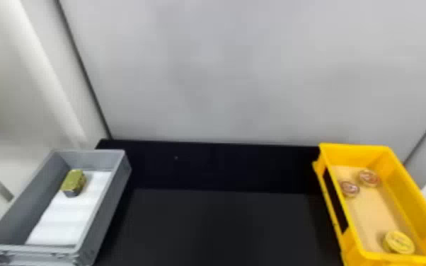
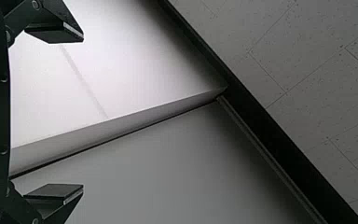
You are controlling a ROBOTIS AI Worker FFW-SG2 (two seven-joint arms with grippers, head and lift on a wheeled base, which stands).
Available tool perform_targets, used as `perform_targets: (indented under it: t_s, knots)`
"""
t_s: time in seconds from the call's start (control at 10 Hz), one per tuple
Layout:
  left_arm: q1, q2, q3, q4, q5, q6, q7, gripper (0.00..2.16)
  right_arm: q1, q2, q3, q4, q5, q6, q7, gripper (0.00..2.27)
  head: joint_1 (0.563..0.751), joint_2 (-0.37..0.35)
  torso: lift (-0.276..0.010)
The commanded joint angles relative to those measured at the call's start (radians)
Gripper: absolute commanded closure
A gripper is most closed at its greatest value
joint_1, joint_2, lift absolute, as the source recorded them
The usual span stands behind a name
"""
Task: Pick up the round yellow can and place it in the yellow rectangular box
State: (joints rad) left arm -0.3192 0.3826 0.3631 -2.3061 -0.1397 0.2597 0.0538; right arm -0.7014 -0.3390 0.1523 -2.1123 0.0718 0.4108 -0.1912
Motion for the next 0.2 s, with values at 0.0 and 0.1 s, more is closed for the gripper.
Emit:
perform_targets:
  t_s: [0.0,0.1]
  knots:
    - [0.000,0.003,-0.002,-0.002,-0.003,0.000,0.000,0.14,-0.003,-0.002,0.001,-0.011,-0.015,0.030,-0.027,0.05,0.663,0.054,-0.002]
    - [0.002,0.001,-0.002,-0.002,-0.003,0.000,0.000,0.14,-0.004,-0.002,0.003,-0.014,-0.024,0.043,-0.045,0.04,0.663,0.054,-0.003]
